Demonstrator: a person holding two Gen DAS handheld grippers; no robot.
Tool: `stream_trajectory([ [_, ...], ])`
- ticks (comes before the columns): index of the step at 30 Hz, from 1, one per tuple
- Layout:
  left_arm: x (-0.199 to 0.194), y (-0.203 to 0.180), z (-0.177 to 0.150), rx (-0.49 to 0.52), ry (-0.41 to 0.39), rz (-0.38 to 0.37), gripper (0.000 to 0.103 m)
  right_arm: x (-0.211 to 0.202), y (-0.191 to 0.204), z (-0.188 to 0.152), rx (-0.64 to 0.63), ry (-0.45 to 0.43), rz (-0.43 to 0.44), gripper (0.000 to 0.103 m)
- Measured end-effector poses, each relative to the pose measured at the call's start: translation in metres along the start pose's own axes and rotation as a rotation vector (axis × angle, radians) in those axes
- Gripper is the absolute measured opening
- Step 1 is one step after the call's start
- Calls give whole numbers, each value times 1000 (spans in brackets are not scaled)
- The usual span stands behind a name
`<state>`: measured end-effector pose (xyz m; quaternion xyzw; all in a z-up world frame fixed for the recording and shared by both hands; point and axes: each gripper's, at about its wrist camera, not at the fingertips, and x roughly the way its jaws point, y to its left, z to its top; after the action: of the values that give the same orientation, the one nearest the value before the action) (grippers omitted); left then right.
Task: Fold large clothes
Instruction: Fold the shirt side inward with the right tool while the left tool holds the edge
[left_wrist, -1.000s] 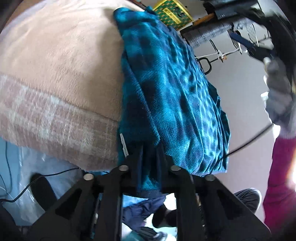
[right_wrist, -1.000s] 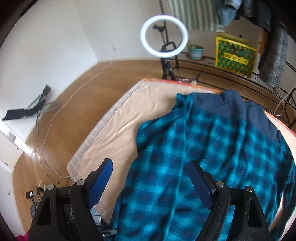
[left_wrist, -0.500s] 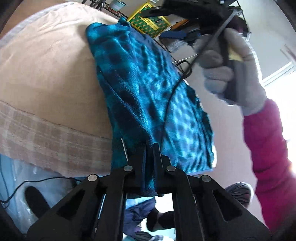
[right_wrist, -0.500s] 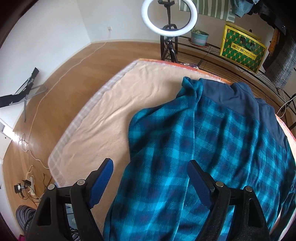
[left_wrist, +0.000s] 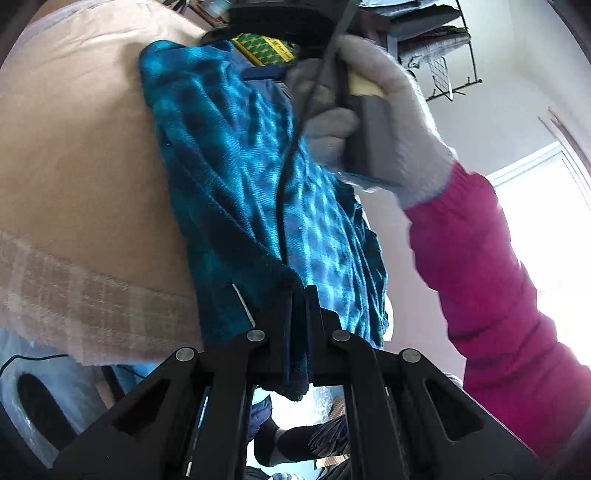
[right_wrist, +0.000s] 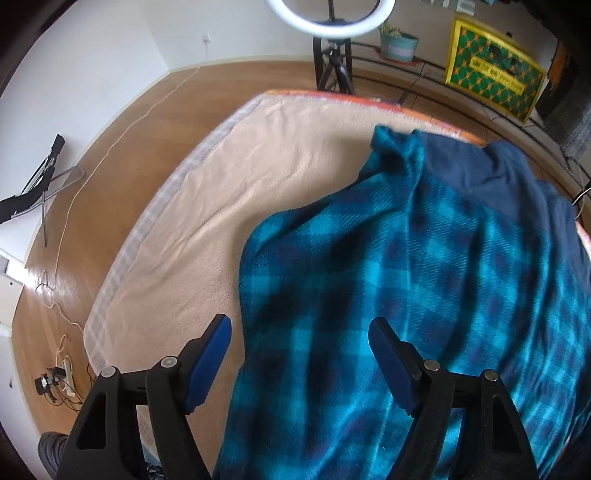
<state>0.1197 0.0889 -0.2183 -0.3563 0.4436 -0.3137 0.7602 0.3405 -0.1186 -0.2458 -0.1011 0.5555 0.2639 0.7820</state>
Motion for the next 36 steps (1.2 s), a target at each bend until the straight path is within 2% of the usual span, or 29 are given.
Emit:
stream_trajectory([
  [3,5,-5,3,16,10,-3,4,24,10,3,-38,70,4,80],
  [7,12,-9,4,33,22,3,4,52,23,3,-97,143,-65,82],
  [15,16,-16,5,54,39,8,4,82,42,-3,-215,197,-185,80],
  [18,19,-18,6,57,42,12,4,81,44,-5,-227,192,-194,73],
  [21,19,-20,5,61,42,15,4,76,39,-6,-217,183,-198,55],
  [23,19,-20,5,64,42,18,4,73,34,-7,-215,178,-199,39],
  [24,19,-21,5,66,43,19,4,71,31,-8,-211,174,-192,36],
  [26,20,-21,4,71,45,19,4,68,25,-8,-196,167,-176,21],
  [28,19,-24,4,83,45,27,4,61,15,-9,-145,151,-127,14],
  [32,19,-32,2,118,44,46,3,48,-1,-10,-44,94,-12,10],
  [36,21,-39,0,137,45,55,3,25,-36,-17,124,4,184,10],
])
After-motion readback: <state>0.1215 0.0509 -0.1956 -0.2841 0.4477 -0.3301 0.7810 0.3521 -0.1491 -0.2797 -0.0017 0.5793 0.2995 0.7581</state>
